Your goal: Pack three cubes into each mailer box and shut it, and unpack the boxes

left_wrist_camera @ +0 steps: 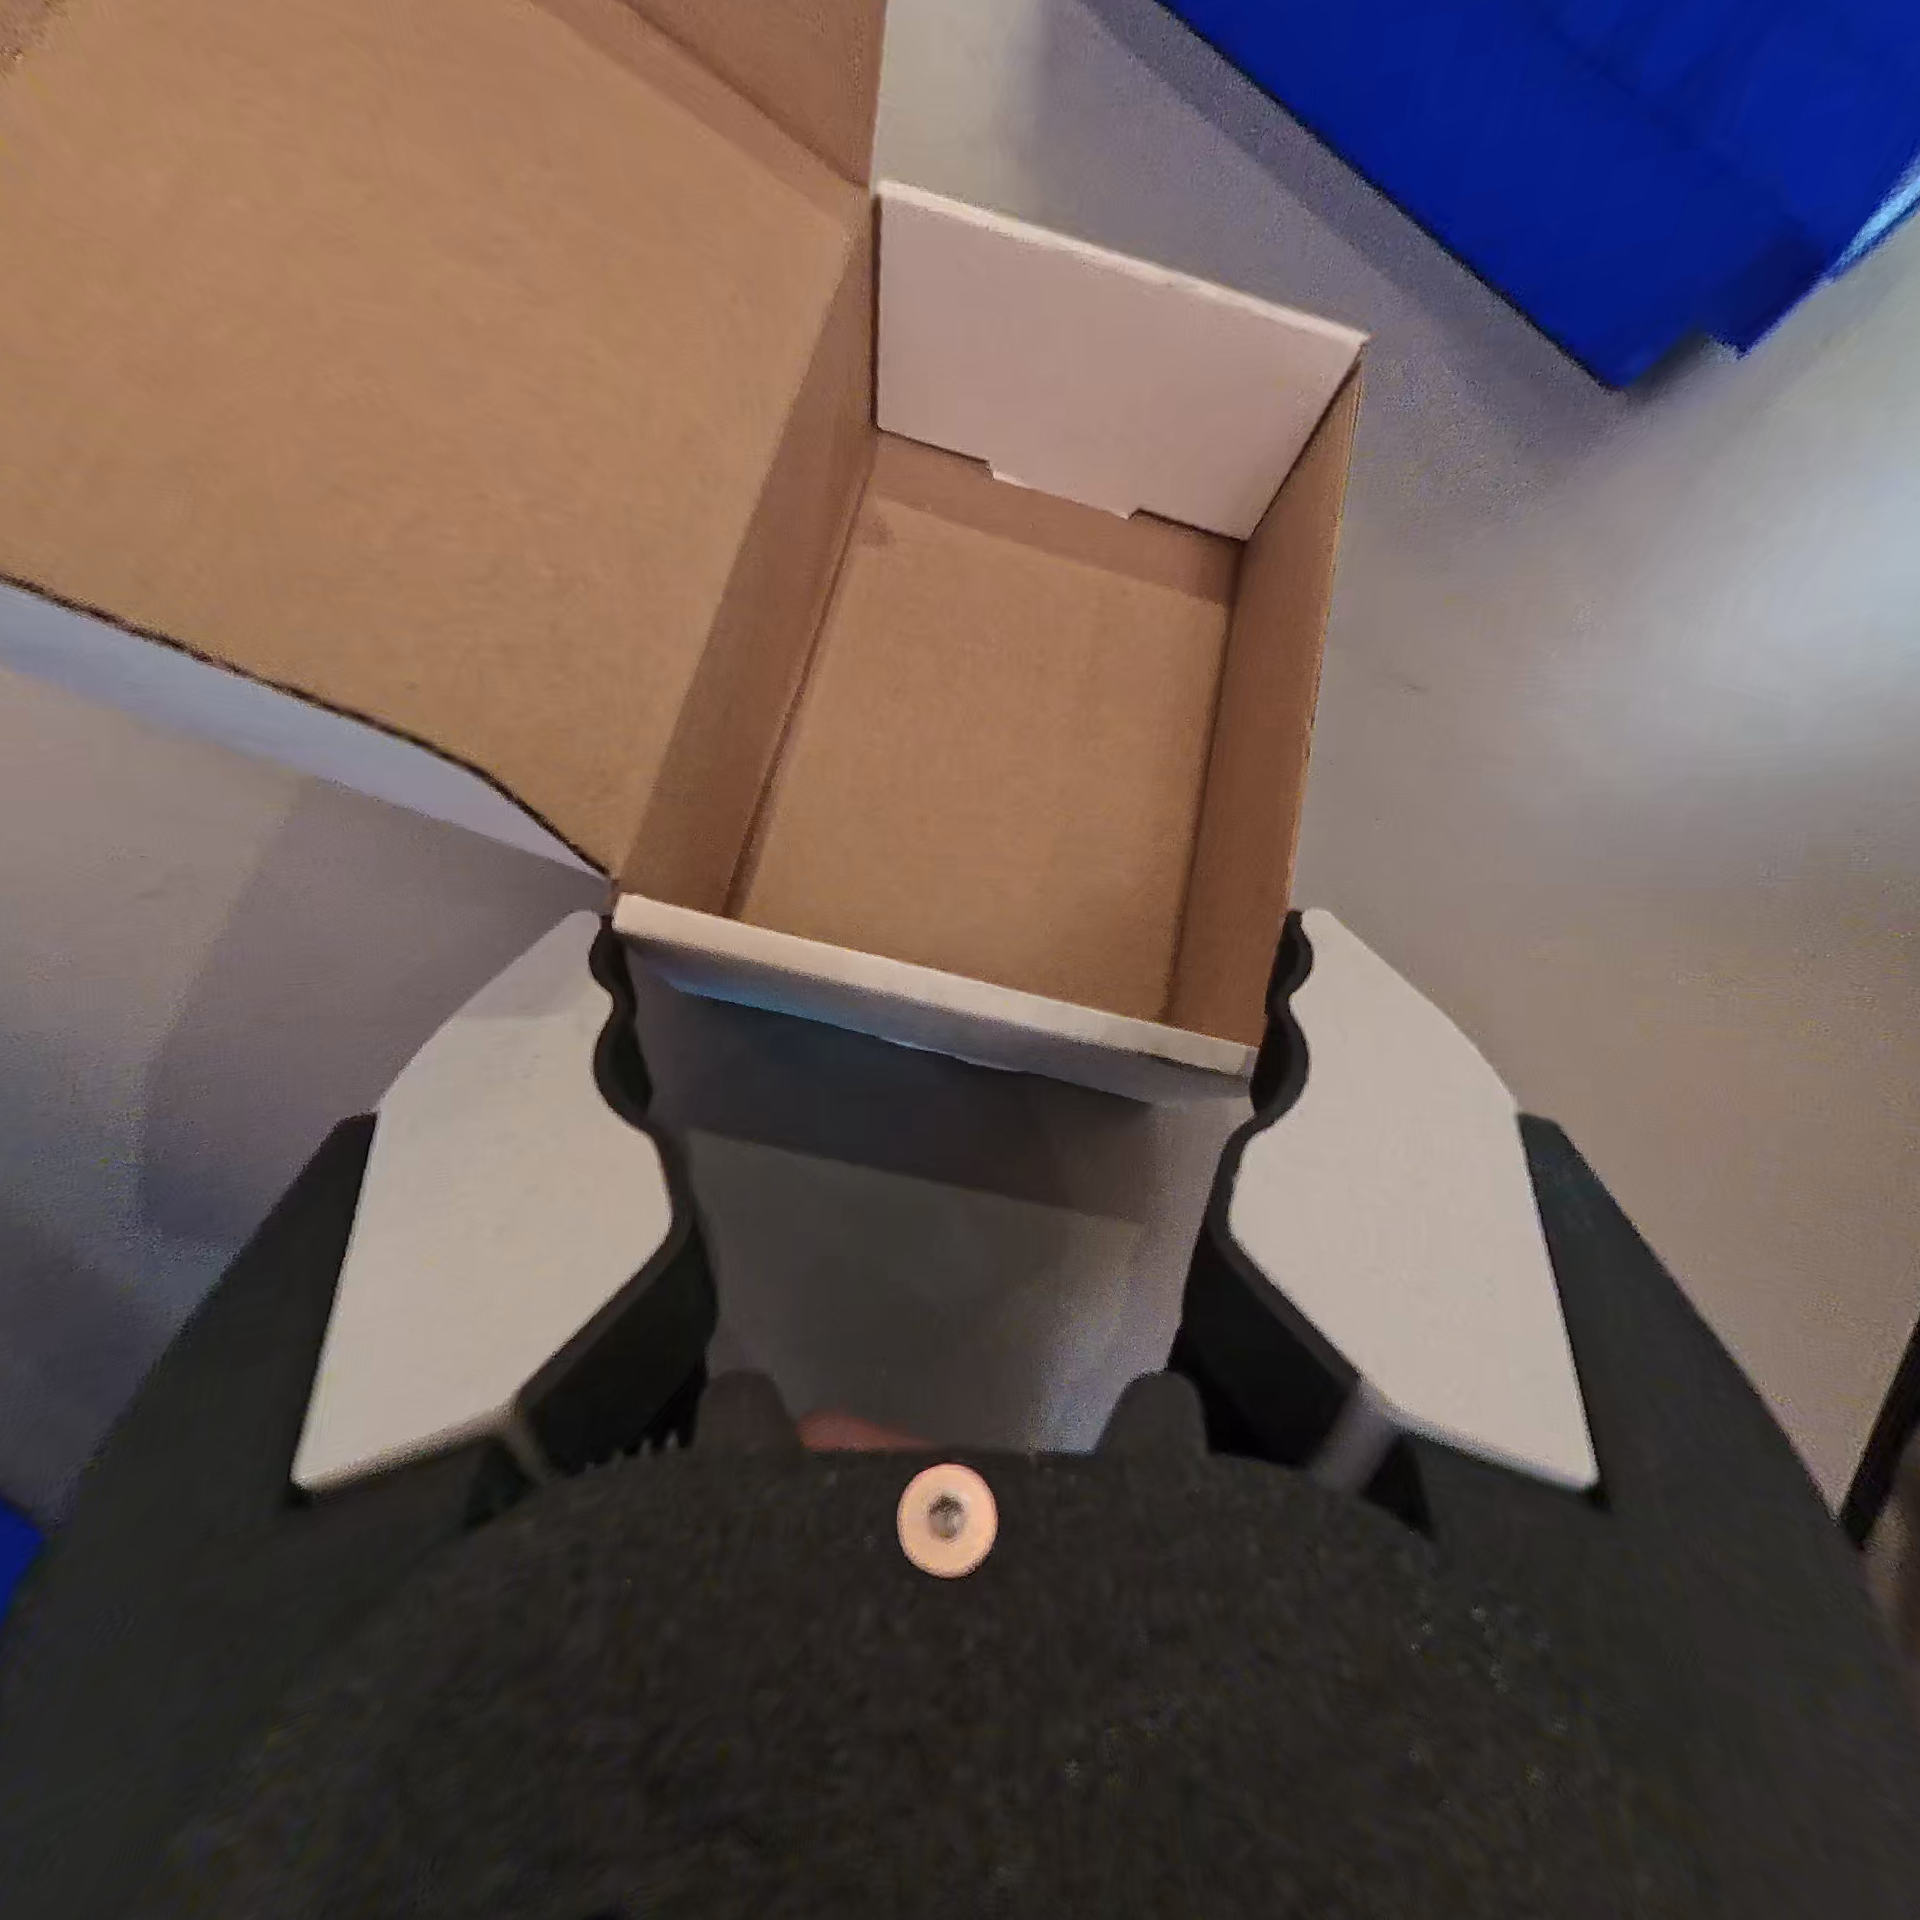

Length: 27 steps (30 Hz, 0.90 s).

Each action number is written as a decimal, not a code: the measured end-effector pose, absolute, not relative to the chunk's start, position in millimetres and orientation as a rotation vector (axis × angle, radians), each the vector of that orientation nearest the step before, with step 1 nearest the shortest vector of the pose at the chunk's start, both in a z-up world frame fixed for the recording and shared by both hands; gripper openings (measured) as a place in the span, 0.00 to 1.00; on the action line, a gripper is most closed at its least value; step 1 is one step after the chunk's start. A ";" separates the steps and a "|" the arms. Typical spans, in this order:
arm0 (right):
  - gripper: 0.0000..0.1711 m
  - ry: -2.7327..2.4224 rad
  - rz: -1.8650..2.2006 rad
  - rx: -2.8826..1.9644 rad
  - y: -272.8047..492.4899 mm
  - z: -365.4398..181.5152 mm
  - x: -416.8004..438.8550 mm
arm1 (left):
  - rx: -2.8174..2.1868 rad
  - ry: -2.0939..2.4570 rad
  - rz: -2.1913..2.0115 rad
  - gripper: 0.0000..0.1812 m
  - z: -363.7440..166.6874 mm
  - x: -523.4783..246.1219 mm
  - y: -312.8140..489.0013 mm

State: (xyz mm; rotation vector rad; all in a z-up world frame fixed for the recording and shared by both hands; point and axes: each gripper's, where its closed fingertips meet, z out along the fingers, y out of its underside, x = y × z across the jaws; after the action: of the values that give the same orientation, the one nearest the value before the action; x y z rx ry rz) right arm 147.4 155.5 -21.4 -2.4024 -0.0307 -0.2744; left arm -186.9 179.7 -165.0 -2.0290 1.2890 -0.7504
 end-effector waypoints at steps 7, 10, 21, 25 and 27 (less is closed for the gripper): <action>0.18 0.330 -0.145 -2.779 107.5 -151.7 247.9 | -1.941 1.540 -0.827 0.63 -165.4 -186.8 151.8; 0.18 0.270 -0.110 -2.868 105.8 -174.2 244.0 | -1.925 1.618 -0.828 0.63 -165.7 -186.2 140.0; 0.30 0.220 -0.258 -2.851 111.4 -155.3 237.0 | -1.990 1.501 -0.982 0.61 -142.2 -200.9 138.1; 0.31 0.088 -0.274 -2.576 134.4 -64.2 179.4 | -2.016 1.173 -1.160 0.56 -96.7 -212.0 164.6; 0.28 -0.105 -0.166 -2.383 157.9 -26.9 112.2 | -2.043 0.982 -1.263 0.50 -80.6 -213.9 184.7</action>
State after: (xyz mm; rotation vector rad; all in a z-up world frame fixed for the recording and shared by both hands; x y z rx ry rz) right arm 112.2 157.9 -26.9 -2.3830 -0.1052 -0.1657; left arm -213.9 184.7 -80.6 -2.0427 0.9818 -1.2634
